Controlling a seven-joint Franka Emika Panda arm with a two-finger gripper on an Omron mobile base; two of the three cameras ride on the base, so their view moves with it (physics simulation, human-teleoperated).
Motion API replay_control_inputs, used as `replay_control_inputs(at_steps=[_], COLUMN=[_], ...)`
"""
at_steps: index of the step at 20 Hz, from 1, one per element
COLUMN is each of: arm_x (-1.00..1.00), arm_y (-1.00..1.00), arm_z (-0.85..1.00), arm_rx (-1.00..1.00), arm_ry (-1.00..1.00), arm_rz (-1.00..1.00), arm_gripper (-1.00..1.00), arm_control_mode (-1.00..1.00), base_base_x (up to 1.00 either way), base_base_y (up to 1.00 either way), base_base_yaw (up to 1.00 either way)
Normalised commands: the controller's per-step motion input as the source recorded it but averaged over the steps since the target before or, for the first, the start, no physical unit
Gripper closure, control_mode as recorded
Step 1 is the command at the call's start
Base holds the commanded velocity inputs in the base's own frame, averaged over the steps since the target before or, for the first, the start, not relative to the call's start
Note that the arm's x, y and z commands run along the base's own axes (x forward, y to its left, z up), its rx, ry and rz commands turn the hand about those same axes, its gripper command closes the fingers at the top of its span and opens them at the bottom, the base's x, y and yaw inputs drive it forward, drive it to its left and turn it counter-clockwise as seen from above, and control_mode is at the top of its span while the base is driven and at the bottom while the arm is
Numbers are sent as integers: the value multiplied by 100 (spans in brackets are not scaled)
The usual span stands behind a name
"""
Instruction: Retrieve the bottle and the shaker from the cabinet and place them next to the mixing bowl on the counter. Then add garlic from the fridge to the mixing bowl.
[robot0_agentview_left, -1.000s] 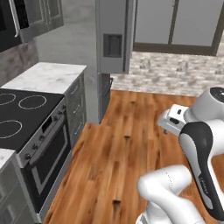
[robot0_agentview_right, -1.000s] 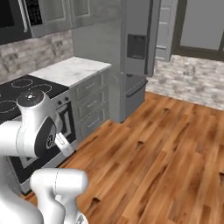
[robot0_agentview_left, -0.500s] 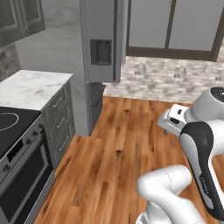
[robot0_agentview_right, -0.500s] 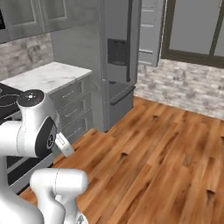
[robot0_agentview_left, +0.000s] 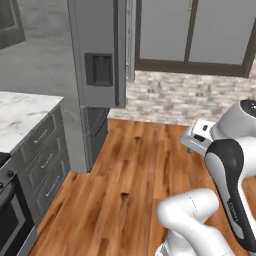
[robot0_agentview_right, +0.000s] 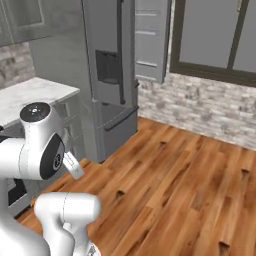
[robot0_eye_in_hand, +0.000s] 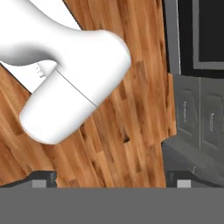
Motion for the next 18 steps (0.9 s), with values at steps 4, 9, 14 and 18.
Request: replay_control_inputs(at_steps=[4, 9, 14, 18], arm_x=[0, 0, 0, 0], arm_y=[0, 0, 0, 0], arm_z=[0, 0, 0, 0], arm_rx=[0, 0, 0, 0], arm_ry=[0, 0, 0, 0], arm_rz=[0, 0, 0, 0], arm_gripper=[-100, -100, -100, -100], arm_control_mode=[100, 100, 100, 100], base_base_x=[67, 67, 66, 63], base_base_y=[-68, -69, -73, -69], base_base_yaw=[0, 0, 0, 3])
